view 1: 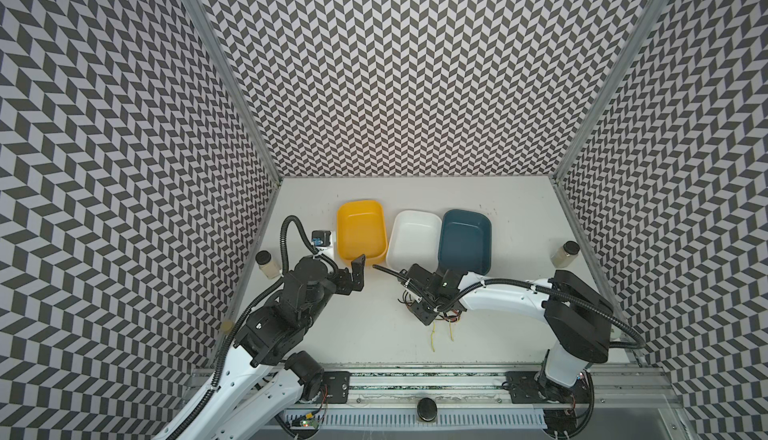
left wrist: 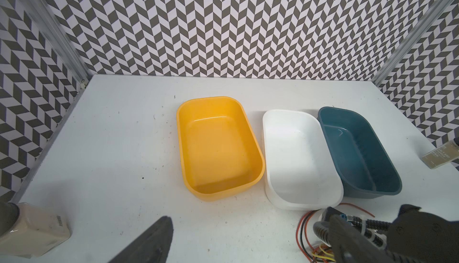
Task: Untangle the cables
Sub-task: 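Lower the right gripper onto the wire bundle and close on the wires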
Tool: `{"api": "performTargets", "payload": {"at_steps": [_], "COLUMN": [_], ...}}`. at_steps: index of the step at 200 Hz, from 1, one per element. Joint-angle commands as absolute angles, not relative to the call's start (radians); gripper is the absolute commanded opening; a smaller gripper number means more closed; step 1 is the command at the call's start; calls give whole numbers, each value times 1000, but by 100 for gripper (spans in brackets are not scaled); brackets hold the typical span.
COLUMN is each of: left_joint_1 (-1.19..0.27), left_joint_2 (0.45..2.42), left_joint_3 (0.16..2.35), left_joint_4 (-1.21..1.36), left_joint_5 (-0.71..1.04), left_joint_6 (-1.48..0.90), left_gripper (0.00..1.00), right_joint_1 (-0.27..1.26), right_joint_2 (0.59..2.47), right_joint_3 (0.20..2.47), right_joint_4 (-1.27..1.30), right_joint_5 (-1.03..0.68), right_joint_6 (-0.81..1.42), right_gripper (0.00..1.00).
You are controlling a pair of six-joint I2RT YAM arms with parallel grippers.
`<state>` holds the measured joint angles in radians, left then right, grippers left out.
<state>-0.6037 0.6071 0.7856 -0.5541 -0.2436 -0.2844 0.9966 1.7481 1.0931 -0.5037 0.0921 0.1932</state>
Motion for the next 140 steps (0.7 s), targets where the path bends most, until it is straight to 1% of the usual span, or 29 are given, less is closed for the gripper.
{"api": "performTargets", "payload": {"at_steps": [1,51,101,140], "left_joint_1": [-609,-608,-608,-609], "left_joint_2": [610,613,614,613], "left_joint_3": [782,782,783,781], "left_joint_4": [-555,-554,-555,-553], "left_joint_5": [-257,-256,-255,-253], "left_joint_6": [-276,-275,-275,-275], "left_gripper": [99,99,99,99], "right_joint_1": [994,991,988,989], "right_joint_2": [1744,1747,1745,1741], "right_joint_3": [1100,1098,1101,1104], "right_joint_4": [-502,-502,-505,-515], "right_joint_5": [87,91,87,92], "right_joint_6": [184,181,179,178], "right_gripper": [53,49,42,40]}}
